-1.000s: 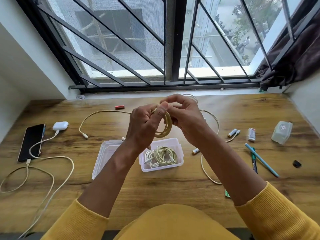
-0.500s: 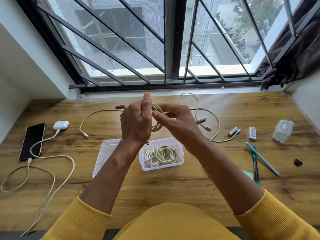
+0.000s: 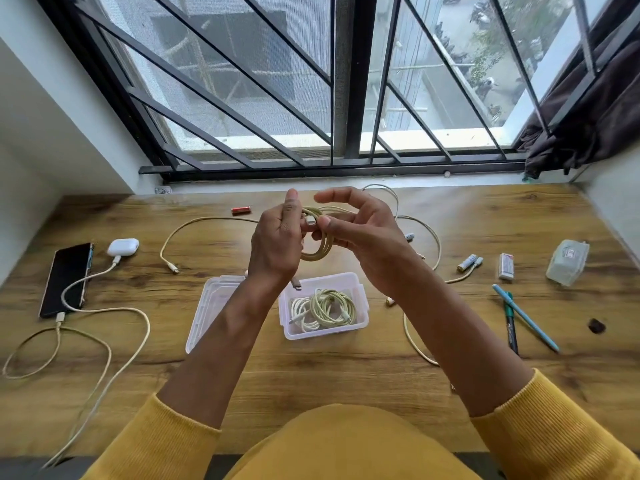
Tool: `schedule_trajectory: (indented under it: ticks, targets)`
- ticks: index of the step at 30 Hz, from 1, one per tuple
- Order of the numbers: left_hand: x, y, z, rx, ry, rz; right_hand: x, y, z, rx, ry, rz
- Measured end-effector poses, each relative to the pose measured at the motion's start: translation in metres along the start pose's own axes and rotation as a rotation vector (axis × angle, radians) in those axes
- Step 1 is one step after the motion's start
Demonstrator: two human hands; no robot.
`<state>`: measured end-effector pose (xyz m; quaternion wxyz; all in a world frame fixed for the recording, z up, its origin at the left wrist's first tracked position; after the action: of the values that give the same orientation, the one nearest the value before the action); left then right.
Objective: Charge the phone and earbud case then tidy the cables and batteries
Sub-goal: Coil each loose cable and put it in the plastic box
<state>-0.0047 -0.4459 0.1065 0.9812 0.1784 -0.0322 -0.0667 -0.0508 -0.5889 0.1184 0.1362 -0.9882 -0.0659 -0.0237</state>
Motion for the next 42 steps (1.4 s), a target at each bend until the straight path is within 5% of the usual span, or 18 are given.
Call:
schedule_trajectory:
  ticks: [5, 16, 24, 32, 36, 42]
  targets:
    - [0.003, -0.007, -0.004, -0.082, 0.021, -0.089, 0.002, -0.006, 0.009, 0.119, -0.006, -0.019]
    - [0.001, -0.019, -0.009, -0.16, 0.036, -0.126, -0.003, 0.016, 0.009, -0.149, 0.054, 0.233]
    - [0.004, -0.002, -0.016, -0.395, 0.141, 0.112, -0.007, -0.005, 0.034, -0.227, -0.224, 0.06]
    - [0.004, 0.01, -0.011, -0.611, 0.181, 0.174, -0.007, -0.004, 0.034, 0.049, -0.136, 0.111]
    - [0.001, 0.0, -0.014, -0.634, 0.212, 0.071, -0.002, -0.001, 0.034, 0.374, -0.156, 0.107]
    - [-0.007, -0.017, -0.005, -0.719, 0.22, -0.049, 0.001, 0.003, 0.046, 0.475, -0.196, 0.189]
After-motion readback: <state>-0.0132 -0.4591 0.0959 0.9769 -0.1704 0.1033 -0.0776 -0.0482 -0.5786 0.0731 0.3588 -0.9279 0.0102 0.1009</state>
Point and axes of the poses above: each hand's wrist, its own x-axis towards the middle knuckle, its own y-axis out of the back of the hand, z = x × y, the point moved 8 cm from there along x, towards the middle knuckle, and after that the axes turned 5 degrees about -z, right-handed, at the moved point
